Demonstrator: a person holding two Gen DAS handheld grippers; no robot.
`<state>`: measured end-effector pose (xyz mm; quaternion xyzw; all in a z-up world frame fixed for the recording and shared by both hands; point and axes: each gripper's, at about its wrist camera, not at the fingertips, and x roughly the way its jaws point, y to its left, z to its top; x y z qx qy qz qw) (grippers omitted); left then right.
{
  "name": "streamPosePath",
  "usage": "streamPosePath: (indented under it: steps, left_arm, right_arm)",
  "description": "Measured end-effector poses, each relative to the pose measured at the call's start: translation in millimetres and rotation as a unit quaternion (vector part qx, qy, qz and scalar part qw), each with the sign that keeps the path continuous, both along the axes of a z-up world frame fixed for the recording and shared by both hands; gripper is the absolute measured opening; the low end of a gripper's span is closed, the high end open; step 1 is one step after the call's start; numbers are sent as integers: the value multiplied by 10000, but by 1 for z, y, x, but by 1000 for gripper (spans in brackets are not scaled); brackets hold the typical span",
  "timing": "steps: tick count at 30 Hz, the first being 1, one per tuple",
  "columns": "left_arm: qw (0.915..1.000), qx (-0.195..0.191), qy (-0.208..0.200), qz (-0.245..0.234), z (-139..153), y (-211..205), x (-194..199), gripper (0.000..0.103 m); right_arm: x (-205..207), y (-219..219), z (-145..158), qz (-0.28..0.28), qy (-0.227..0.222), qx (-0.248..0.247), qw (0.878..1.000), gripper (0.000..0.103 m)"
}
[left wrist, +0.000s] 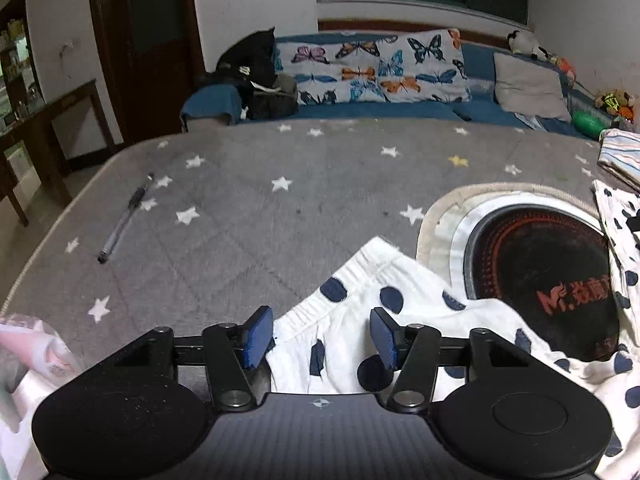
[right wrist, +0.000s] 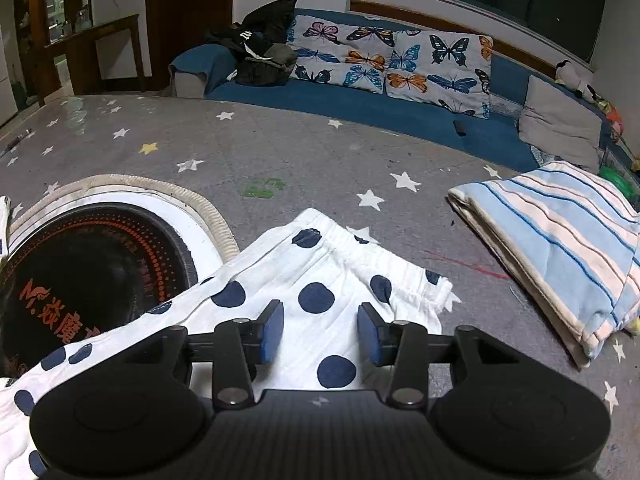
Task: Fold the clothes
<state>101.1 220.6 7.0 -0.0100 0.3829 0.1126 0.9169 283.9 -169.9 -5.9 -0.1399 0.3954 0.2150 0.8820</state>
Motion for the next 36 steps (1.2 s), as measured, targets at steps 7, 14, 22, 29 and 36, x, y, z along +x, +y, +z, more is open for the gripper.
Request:
streamPosePath:
  steps: [7,14,22,29,36]
  left_arm:
    - [9987,332,-7,-387,1,1,25,4]
    - [9922,1009,-60,-728,-10,-11,75,4]
    - [9925,1032,-241,-614,-6,-13,105,4]
    - [9937,932,-391,-485,2,-16,120,8]
    - [9968,246,-555,-514,27,-29,68,9]
  right_arm:
    - [2,-2,-2,-56,-28,63,10000,49]
    - [13,-3,-4,-121,-49,202,9997,59]
    - [35,0,-8,-165,-86,379,9991,65]
    - [43,7,-8,-67,-172,365,9992,66]
    - [4,5,14,99,-225,430,9988,66]
